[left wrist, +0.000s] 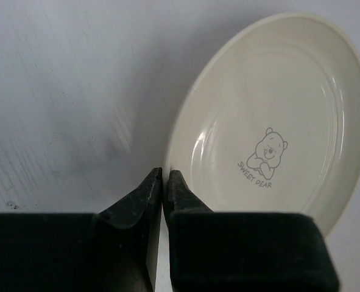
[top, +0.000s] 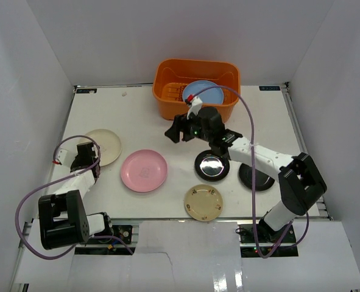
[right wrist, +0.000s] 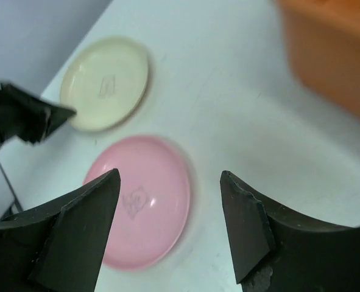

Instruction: Place the plates into the plastic bin on the countertop

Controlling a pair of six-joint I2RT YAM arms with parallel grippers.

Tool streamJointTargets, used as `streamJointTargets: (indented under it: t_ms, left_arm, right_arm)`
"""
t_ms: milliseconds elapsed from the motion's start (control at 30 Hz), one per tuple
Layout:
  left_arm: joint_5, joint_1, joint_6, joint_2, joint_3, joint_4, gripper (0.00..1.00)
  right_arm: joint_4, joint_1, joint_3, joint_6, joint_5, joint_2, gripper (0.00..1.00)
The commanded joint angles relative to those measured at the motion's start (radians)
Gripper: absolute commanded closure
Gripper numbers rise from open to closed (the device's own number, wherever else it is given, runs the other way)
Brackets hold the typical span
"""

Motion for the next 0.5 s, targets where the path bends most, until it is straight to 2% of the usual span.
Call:
streamJointTargets:
  t_ms: [0, 300, 467]
  left_arm:
    - [0.017, 0.006, 0.062, -0.054, 0.010, -0.011, 1.00]
    - [0.178, 0.006, 0.139, -0.252, 0.047, 0.014, 1.00]
    - [0.296, 0.006, 0.163, -0.345, 0.073, 0.018, 1.00]
  right_arm:
    - [0.026, 0.046, -0.077, -0.013, -0.043, 0.020, 0.27]
    - [-0.008, 0.133, -0.122, -0.007, -0.099, 0.162, 0.26]
    - [-0.003, 0.163, -0.097, 0.022, -0.091, 0.263, 0.34]
